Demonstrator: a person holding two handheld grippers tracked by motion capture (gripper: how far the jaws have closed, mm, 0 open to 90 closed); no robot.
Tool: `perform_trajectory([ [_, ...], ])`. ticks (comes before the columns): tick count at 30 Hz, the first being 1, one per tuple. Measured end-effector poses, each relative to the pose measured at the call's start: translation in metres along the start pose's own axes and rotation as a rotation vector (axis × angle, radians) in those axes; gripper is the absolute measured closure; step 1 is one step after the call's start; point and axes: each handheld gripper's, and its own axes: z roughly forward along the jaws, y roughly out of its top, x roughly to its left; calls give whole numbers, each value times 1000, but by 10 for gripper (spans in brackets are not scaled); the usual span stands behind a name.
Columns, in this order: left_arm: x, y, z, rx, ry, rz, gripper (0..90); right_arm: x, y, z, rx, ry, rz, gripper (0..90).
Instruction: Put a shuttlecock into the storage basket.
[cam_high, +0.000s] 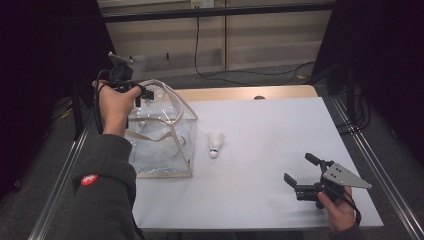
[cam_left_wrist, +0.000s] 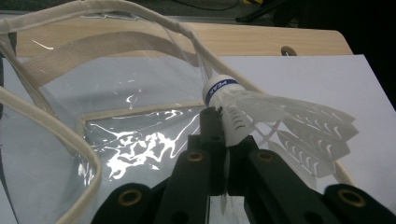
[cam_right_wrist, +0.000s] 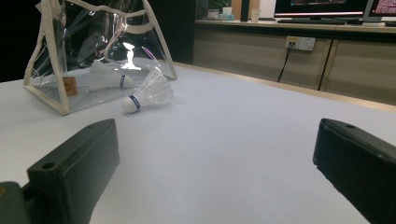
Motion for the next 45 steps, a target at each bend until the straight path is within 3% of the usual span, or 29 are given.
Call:
perform_trajectory([
  [45,12,1,12,-9,24,-27,895,0,1,-1,-1,-1,-7,3],
])
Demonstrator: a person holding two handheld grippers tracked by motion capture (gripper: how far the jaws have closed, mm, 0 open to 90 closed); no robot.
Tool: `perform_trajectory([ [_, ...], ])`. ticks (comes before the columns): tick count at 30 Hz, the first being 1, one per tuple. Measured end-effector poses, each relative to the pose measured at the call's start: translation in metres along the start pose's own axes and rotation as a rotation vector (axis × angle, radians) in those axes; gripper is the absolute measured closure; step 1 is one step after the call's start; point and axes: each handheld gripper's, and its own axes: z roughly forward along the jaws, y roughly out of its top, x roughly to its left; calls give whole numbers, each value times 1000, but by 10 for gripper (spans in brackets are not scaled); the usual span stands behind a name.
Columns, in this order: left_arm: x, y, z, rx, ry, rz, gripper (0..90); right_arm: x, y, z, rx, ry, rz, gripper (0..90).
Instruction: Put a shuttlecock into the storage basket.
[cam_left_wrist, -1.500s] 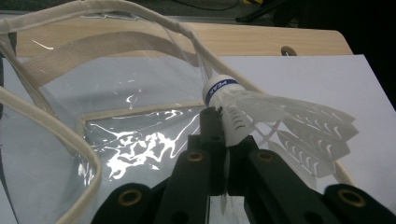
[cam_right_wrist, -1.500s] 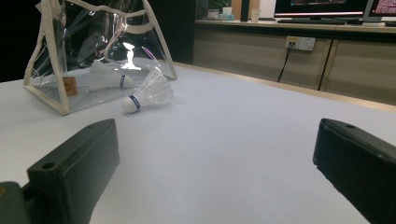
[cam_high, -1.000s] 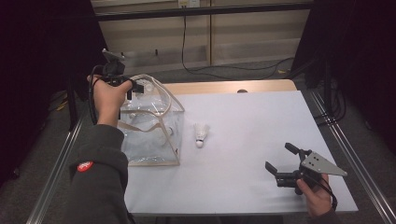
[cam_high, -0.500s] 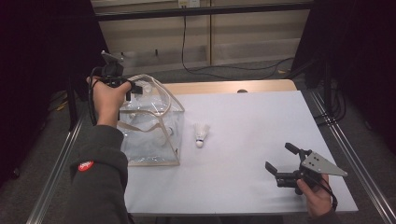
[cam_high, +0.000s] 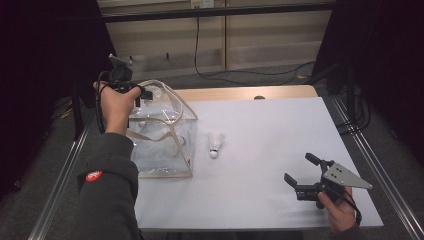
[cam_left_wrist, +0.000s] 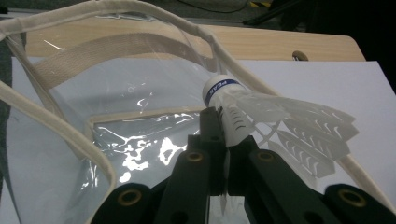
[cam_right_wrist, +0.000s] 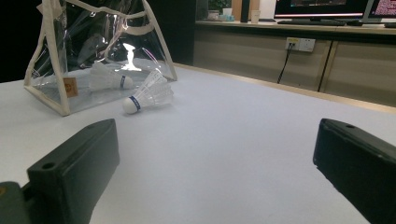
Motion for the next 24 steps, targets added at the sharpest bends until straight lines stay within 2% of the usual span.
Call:
perform_trajectory([
  [8,2,0,2,7,11,12,892,1,0,0,-1,1,4,3],
  [11,3,-1,5,4,15,-3,891,1,0,0,-2,1,3,3],
  [24,11,-4,11,15,25,-6,890,0,-1,0,3,4,4,3],
])
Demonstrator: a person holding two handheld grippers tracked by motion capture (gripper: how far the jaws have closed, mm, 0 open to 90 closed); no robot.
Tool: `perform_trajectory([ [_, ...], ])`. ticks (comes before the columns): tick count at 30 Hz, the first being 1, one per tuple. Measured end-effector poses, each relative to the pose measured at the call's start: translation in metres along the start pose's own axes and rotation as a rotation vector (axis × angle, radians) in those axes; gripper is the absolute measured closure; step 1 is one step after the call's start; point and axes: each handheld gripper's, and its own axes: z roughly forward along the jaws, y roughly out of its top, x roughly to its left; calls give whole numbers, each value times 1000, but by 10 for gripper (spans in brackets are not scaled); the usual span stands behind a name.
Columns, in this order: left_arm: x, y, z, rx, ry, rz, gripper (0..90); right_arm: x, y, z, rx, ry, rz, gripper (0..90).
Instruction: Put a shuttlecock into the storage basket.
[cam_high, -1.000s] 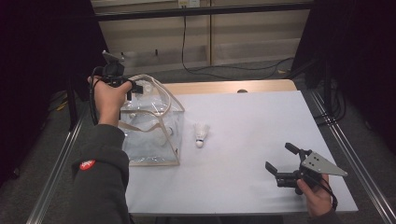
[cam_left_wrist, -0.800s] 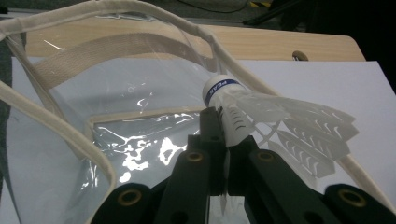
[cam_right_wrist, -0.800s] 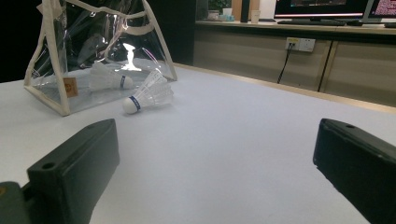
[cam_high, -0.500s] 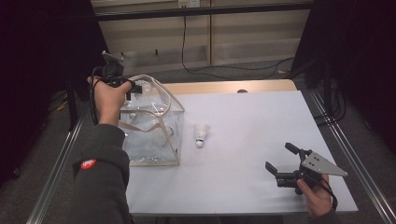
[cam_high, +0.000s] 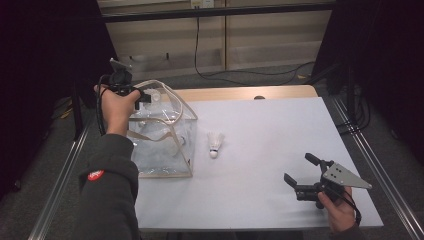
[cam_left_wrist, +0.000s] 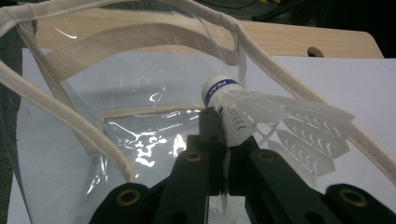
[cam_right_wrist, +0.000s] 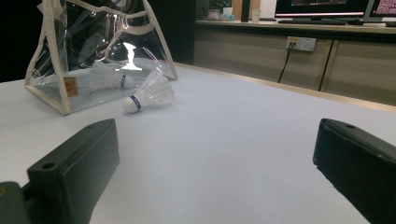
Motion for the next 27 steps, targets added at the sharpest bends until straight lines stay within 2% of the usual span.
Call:
perform_trajectory([
  [27,4,-2,15,12,24,14,882,-2,0,-3,-5,-9,6,3],
])
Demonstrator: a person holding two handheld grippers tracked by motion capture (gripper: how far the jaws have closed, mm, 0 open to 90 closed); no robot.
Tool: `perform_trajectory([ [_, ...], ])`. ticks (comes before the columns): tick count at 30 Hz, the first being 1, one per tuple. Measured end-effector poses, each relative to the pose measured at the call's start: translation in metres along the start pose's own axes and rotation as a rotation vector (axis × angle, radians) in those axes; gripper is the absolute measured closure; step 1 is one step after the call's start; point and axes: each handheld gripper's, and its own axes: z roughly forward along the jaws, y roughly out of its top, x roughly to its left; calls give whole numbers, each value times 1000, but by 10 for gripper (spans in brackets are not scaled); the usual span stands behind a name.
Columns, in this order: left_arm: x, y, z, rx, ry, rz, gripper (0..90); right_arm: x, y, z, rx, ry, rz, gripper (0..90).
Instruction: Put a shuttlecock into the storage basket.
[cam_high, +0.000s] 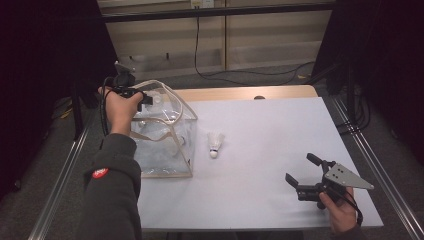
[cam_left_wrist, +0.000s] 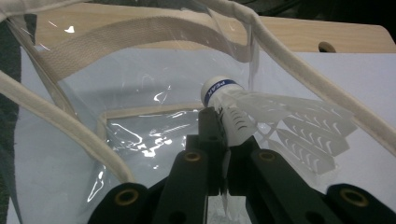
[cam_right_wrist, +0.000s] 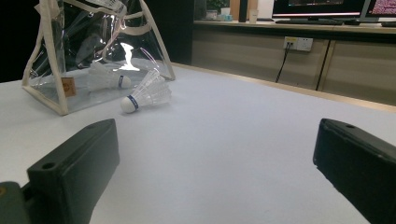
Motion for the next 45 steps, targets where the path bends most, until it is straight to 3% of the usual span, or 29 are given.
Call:
perform_trajectory([
  [10,1,-1,-2,-27,-12,13,740,0,0,-1,1,-2,2,3],
  [16,-1,-2,-5,-38,-52,-3,662,0,0,-1,1,-1,1,3],
  [24,-6,-3,-12,-22,-106,14,580,1,0,0,-1,-1,0,3],
  [28,-9,-4,-17,-47,-125,32,534,1,1,0,-1,0,1,3],
  [38,-21,-8,-22,-22,-173,51,492,1,1,0,-1,0,-7,3],
  [45,-29,-12,-21,-29,-207,43,427,1,1,0,-4,0,-9,3],
])
